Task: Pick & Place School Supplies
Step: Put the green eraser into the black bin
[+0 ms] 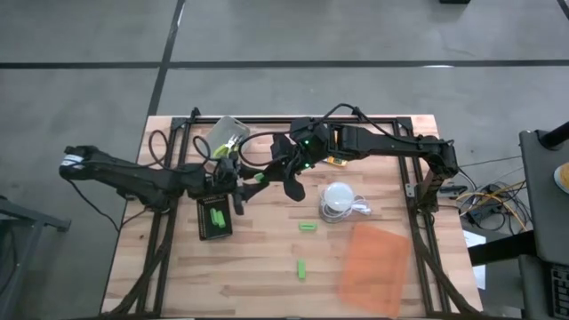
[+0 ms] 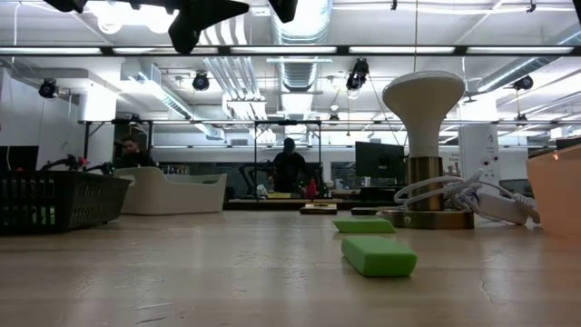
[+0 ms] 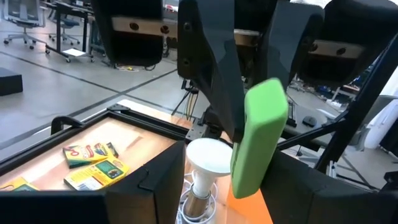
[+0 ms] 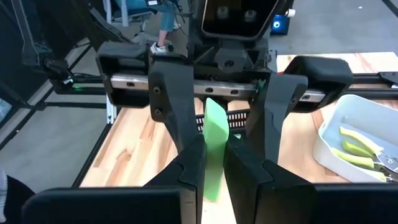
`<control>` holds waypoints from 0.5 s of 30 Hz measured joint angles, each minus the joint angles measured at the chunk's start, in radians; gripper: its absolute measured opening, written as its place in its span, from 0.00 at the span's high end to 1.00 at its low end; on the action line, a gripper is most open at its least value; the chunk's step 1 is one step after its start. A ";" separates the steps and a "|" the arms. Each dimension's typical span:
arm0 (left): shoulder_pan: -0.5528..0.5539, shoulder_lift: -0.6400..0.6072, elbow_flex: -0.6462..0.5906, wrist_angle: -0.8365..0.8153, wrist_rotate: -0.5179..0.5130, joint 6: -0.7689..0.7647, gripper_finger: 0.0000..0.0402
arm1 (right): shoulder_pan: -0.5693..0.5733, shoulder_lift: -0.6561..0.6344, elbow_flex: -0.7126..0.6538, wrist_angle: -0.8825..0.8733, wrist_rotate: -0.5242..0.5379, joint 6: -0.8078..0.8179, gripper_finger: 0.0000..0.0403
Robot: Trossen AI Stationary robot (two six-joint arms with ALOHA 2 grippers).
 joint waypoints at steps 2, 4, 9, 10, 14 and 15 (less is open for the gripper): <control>0.000 0.007 0.000 0.001 0.000 -0.007 0.52 | 0.000 0.000 0.000 0.000 0.000 0.001 0.89; 0.000 0.008 0.000 0.001 0.000 -0.021 0.52 | 0.000 0.000 0.000 0.001 0.000 0.001 0.89; 0.000 0.005 0.000 0.001 0.000 -0.024 0.52 | 0.000 0.000 0.000 0.004 0.000 0.003 0.89; 0.000 0.005 0.000 0.001 0.000 -0.024 0.53 | 0.000 0.000 0.000 0.004 0.000 0.003 0.89; 0.000 0.005 0.000 0.000 0.000 -0.024 0.57 | 0.000 0.000 0.000 0.003 0.001 0.003 0.89; 0.000 0.005 0.000 0.000 0.001 -0.024 0.58 | 0.000 0.001 0.000 0.003 0.001 0.003 0.89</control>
